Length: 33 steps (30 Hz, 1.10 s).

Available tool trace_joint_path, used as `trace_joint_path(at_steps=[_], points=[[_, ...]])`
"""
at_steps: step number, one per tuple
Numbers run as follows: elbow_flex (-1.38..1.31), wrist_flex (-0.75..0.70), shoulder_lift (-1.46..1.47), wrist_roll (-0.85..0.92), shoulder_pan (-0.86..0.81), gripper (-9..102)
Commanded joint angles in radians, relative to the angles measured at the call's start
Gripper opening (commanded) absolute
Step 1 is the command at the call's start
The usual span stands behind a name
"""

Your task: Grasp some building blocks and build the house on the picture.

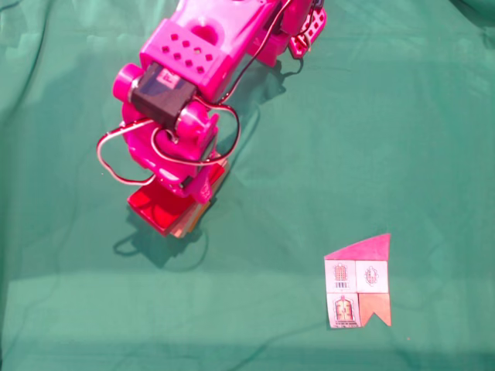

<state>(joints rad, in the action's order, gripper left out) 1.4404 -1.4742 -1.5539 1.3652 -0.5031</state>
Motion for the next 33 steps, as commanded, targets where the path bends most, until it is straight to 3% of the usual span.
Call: trace_joint_path(at_steps=[1,13,33], points=[[-0.005,-0.002,-0.017,0.002,0.006,28],[-0.003,-0.003,-0.037,0.000,0.006,31],[0.095,-0.003,-0.344,-0.015,0.021,31]])
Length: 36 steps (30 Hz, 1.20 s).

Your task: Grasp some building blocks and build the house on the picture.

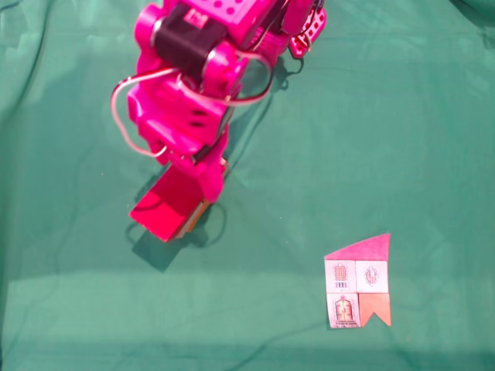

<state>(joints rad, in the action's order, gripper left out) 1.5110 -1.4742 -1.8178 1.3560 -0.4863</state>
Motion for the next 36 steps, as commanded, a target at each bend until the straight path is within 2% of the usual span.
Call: trace_joint_path(at_steps=[1,11,36], points=[[0.046,-0.002,-0.104,-0.006,0.005,31],[0.236,0.008,-0.299,-0.037,0.051,31],[0.253,0.017,-0.403,-0.937,0.422,31]])
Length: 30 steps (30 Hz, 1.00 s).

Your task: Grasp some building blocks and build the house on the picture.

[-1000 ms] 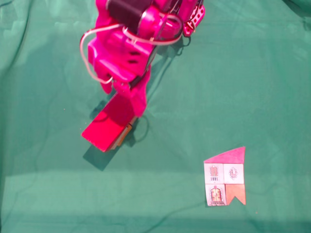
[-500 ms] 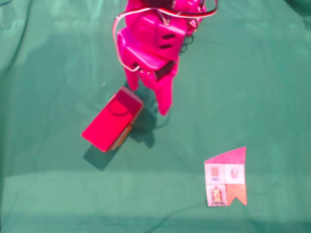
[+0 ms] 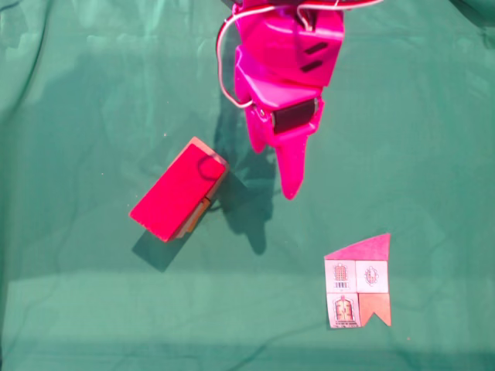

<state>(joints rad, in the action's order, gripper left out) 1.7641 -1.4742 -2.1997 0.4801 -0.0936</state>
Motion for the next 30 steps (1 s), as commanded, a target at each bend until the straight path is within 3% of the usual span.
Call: trace_joint_path(at_steps=[1,6,13,22,30], points=[[0.000,0.017,-0.021,-0.094,0.037,31],[0.000,0.038,-0.021,-0.253,0.051,31],[0.034,0.192,-0.017,-0.442,0.052,31],[0.209,0.261,-0.114,-0.449,0.052,30],[0.304,0.261,-0.225,-0.449,0.075,13]])
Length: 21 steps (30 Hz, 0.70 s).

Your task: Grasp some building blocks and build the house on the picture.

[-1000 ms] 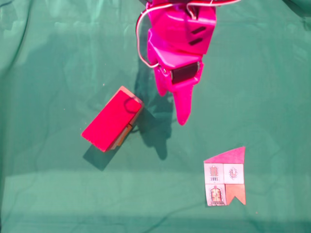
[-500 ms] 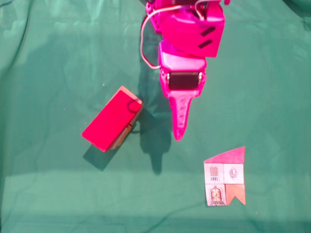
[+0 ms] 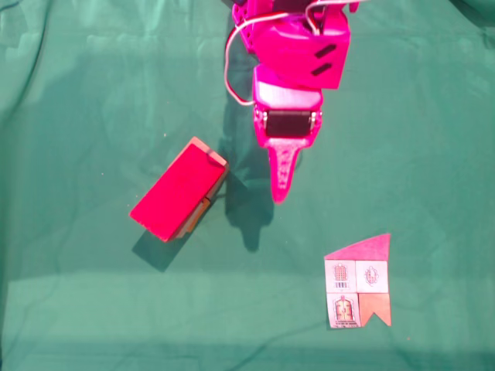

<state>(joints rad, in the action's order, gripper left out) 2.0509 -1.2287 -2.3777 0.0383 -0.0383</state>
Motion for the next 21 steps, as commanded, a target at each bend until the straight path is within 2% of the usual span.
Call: trace_joint_path(at_steps=[1,7,15,21], points=[[0.035,0.015,-0.069,-0.008,0.034,11],[0.176,0.028,-0.216,-0.008,0.080,7],[0.371,0.224,-0.325,-0.008,0.084,6],[0.477,0.264,-0.410,-0.006,0.086,6]])
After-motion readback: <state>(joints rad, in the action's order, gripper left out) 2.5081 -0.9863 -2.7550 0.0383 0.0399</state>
